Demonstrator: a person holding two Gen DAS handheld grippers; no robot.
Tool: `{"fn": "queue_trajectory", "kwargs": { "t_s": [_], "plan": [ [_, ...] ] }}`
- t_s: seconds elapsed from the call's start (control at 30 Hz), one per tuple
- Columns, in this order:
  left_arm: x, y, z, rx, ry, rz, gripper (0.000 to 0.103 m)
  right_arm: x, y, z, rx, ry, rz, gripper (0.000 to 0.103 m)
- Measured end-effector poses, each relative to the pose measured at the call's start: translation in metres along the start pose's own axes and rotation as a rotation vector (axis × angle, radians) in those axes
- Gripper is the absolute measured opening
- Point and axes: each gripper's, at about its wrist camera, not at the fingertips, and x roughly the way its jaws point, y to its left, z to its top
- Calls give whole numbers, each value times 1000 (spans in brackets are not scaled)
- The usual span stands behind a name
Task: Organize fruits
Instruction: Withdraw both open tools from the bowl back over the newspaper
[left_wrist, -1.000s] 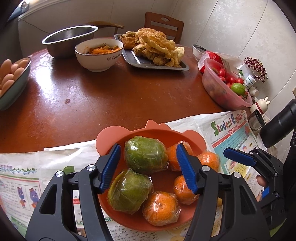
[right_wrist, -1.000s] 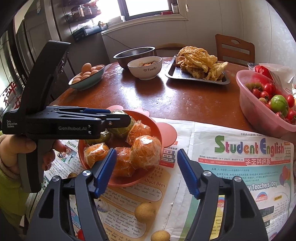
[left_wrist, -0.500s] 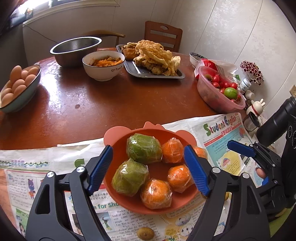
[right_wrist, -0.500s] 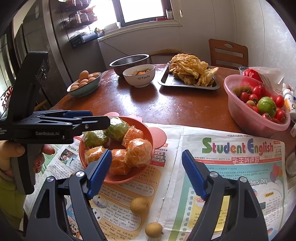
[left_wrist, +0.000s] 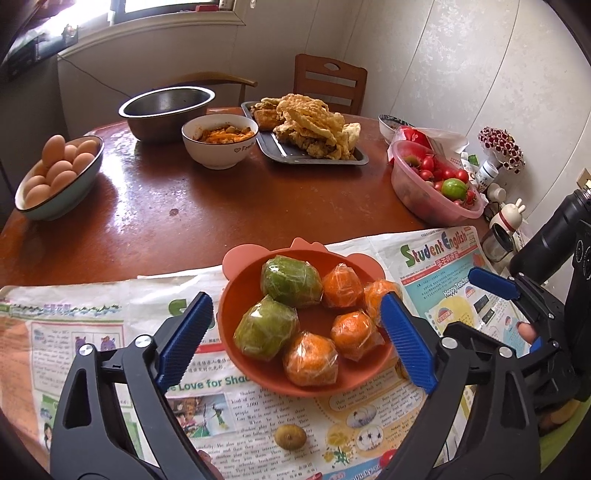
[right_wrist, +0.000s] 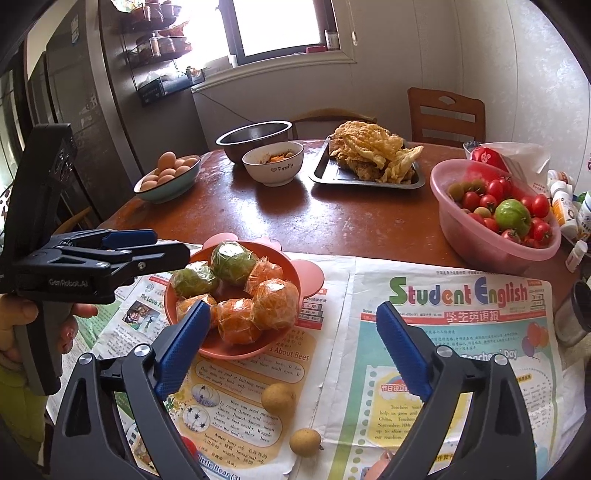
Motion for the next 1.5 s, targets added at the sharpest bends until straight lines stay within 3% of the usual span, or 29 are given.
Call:
{"fn": "queue_trajectory", "kwargs": {
  "t_s": [0.97,1.5],
  "plan": [
    [-49,-29,-30,33,-50,6,93,-49,12,-22,-34,-33,-6,95],
    [-50,-46,-70,43,-12,-11,93,-56,2,-37,-50,-11,-34,96]
  ]
}}
